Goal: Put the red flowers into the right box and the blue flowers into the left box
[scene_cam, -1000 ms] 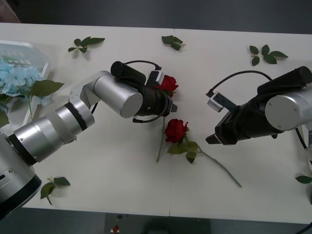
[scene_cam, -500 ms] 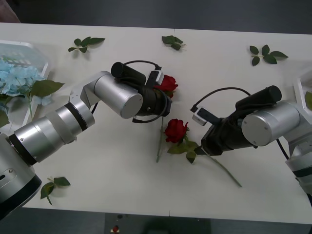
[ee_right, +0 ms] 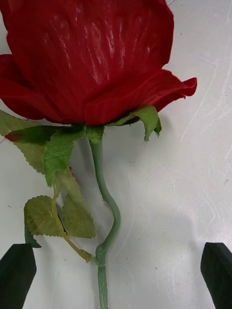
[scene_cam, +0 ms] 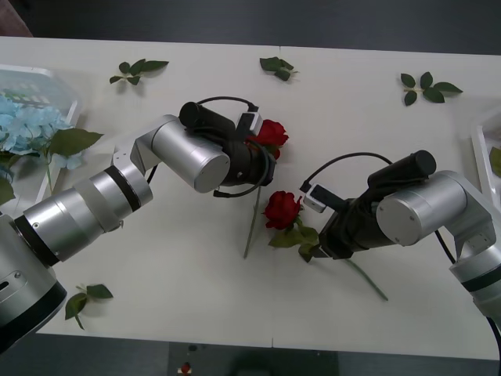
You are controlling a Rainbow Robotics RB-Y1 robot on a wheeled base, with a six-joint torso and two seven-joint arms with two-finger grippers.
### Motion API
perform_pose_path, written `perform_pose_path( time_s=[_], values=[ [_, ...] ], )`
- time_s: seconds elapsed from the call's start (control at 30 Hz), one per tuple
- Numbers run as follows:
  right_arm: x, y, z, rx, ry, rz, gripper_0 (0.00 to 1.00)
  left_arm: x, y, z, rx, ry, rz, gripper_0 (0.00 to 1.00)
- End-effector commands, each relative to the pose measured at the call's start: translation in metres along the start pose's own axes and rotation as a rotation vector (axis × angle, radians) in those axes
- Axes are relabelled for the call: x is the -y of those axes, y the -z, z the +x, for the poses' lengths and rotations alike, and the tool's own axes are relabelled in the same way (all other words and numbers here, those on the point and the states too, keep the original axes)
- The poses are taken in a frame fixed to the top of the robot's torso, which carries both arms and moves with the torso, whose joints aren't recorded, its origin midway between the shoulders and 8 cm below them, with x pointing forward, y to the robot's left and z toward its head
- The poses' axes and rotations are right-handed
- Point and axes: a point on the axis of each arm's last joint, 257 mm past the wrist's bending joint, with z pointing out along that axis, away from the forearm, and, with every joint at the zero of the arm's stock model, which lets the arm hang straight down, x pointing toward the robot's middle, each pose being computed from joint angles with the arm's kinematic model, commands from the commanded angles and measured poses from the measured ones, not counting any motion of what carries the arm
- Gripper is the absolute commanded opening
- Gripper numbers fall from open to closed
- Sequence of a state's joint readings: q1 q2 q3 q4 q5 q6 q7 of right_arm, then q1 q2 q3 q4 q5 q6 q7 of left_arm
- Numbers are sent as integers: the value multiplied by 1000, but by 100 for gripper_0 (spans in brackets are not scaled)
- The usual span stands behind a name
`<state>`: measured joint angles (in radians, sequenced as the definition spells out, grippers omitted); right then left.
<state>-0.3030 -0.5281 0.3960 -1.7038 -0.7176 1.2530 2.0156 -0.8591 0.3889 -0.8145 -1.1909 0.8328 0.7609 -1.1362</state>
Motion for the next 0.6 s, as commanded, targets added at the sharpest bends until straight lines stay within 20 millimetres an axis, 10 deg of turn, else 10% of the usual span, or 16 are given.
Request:
perform_pose_path(
  time_s=[0.03, 0.6],
  values=[
    [5, 6, -18, 29, 10, 20, 100, 1, 18, -38, 89, 7, 17, 0],
    [3, 0, -15, 19, 3, 14, 100, -15, 140, -101, 181, 183, 144, 0]
  ],
)
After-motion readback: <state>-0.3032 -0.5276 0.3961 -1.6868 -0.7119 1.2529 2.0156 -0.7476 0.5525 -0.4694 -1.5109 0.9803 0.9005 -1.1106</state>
